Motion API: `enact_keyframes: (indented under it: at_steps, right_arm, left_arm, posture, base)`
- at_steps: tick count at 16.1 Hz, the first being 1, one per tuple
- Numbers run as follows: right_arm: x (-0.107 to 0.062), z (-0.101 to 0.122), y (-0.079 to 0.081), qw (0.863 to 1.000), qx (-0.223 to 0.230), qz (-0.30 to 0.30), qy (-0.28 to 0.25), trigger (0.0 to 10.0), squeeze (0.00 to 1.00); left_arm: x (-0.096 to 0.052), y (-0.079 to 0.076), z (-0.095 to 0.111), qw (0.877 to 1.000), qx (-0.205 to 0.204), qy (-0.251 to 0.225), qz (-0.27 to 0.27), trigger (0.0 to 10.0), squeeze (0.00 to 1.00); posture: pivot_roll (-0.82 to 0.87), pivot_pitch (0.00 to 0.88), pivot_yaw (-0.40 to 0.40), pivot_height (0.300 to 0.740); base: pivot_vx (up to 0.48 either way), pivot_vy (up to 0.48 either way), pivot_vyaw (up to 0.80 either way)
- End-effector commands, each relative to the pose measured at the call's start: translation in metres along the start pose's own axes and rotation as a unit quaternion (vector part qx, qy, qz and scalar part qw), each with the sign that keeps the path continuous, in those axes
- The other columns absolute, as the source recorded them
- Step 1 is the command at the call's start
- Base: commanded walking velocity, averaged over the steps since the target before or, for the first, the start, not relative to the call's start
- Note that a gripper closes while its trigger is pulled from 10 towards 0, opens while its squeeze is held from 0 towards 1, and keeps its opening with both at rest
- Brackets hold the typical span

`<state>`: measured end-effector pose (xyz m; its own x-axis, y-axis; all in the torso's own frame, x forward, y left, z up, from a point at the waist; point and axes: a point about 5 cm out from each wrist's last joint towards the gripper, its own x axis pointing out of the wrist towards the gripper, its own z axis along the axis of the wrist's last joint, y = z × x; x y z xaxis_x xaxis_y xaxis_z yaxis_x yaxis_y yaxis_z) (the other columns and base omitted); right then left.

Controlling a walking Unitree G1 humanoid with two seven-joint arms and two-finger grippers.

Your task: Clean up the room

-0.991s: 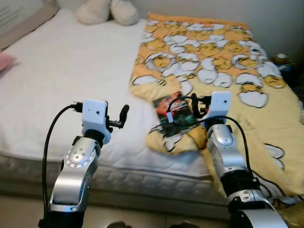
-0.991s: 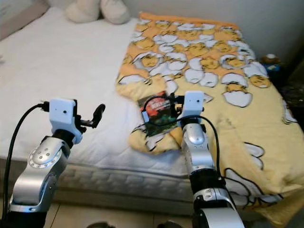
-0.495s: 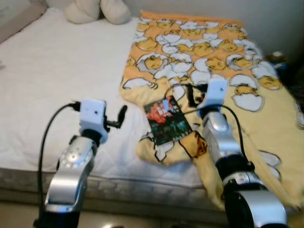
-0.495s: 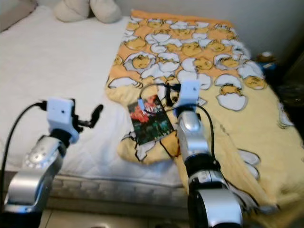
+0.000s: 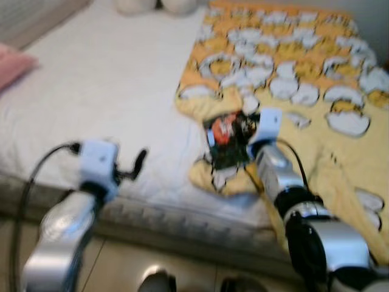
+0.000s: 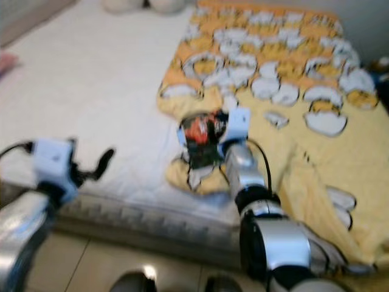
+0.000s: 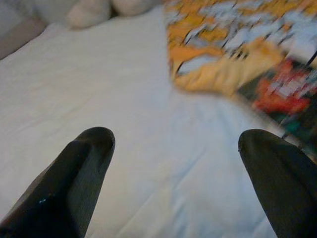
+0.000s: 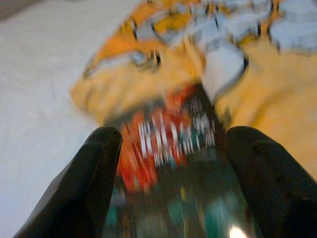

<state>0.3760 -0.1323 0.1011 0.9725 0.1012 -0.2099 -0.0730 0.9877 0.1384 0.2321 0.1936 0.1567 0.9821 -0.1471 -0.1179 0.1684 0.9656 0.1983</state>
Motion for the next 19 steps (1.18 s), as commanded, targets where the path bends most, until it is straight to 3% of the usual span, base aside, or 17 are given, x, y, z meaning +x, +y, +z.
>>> enact_keyframes:
  at_steps: [1,3,6,10,14,15,19]
  right_arm:
    - [0.001,0.004,0.000,1.000,-0.018,-0.009,-0.003,10.0,0.00]
    - [0.000,0.005,-0.012,0.996,-0.064,-0.054,-0.010,10.0,0.00]
    - [-0.002,-0.001,-0.018,0.994,-0.079,-0.073,0.002,10.0,0.00]
    - [-0.002,0.006,-0.023,0.988,-0.114,-0.104,-0.023,10.0,0.00]
    - [-0.004,-0.004,-0.024,0.992,-0.075,-0.105,0.003,10.0,0.00]
    - [-0.003,-0.010,-0.015,0.996,-0.034,-0.080,0.022,10.0,0.00]
    - [-0.001,-0.015,0.014,0.999,0.018,-0.007,0.032,10.0,0.00]
  left_arm:
    - [-0.006,0.004,0.006,1.000,0.005,0.000,-0.001,10.0,0.00]
    - [-0.015,0.010,0.005,1.000,0.012,0.013,0.003,10.0,0.00]
    - [-0.021,0.011,0.007,1.000,0.014,0.025,0.000,10.0,0.00]
    - [-0.025,0.011,0.007,0.999,0.014,0.034,-0.004,10.0,0.00]
    - [-0.024,0.009,0.008,0.999,0.009,0.038,-0.006,10.0,0.00]
    - [-0.024,0.009,0.006,0.999,0.009,0.041,-0.007,10.0,0.00]
    - [-0.021,0.009,0.008,0.999,0.007,0.039,-0.006,10.0,0.00]
  posture:
    - [0.34,0.198,0.054,0.723]
    - [0.35,0.215,0.065,0.723]
    - [0.36,0.239,0.076,0.723]
    - [0.35,0.250,0.075,0.723]
    - [0.35,0.249,0.071,0.723]
    - [0.35,0.247,0.071,0.723]
    - [0.35,0.239,0.067,0.723]
  base:
    - [0.000,0.000,0.00]
    - [0.000,0.000,0.00]
    - [0.000,0.000,0.00]
    - [0.000,0.000,0.00]
    - [0.000,0.000,0.00]
    - [0.000,0.000,0.00]
    - [0.000,0.000,0.00]
